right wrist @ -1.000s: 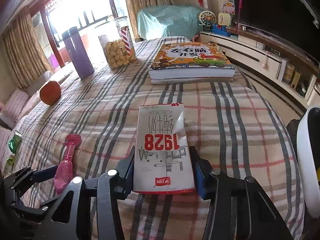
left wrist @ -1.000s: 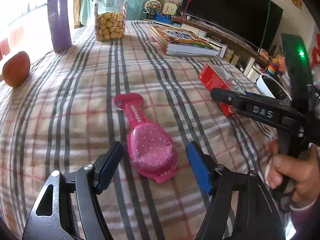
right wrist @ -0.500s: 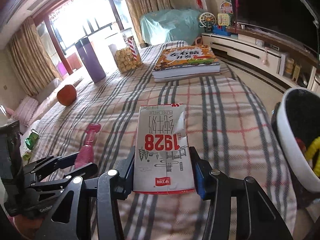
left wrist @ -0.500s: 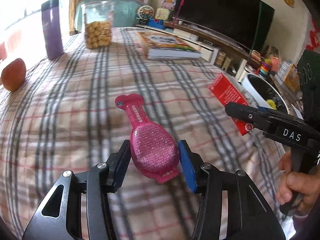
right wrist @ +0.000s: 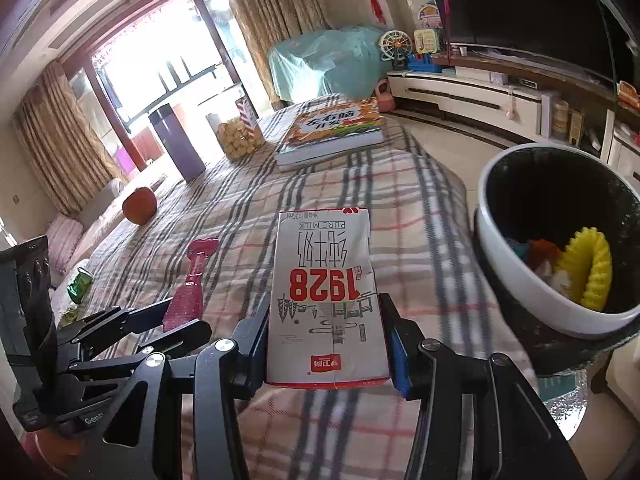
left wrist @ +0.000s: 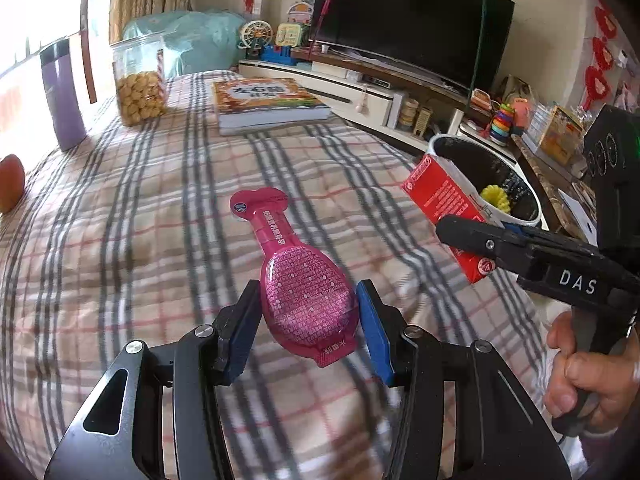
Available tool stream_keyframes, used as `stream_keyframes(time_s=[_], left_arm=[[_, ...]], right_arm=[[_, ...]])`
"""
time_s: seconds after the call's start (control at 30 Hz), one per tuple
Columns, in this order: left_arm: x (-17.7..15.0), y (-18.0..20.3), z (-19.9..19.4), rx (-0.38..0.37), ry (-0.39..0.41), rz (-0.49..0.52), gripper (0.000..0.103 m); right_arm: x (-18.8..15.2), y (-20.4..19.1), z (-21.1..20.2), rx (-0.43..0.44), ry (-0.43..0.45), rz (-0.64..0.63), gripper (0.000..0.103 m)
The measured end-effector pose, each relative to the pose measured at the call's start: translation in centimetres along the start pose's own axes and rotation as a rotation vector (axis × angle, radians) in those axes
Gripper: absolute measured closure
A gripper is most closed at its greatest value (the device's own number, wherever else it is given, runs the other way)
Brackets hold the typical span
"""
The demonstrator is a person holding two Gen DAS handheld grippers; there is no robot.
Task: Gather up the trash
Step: 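Carry the pink hairbrush and red milk box over the bin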
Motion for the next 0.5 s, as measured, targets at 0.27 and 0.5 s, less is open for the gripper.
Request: stream_keyframes(time_s=[0.27, 0.5], left_arm=[[0.1, 3.4, 0.2, -0.018, -0.002, 0.058, 0.056], [0.1, 6.3, 0.5, -0.043, -0.005, 0.107, 0.056]], right_arm=[[-0.3, 1.9, -2.3, 0.008, 0.041, 0.030, 0.054], [-0.6, 3.4, -4.3, -0.005, 0.069, 0.048, 0.054]])
Point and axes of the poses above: each gripper's, at about its wrist camera, not at the fingertips, and z roughly the way its jaws point, y to its right, x to its top, the point moved 4 cm from there along z, roughly the way its jaws point, and after that the axes turned 10 degrees about -z, right-handed, at the moved point
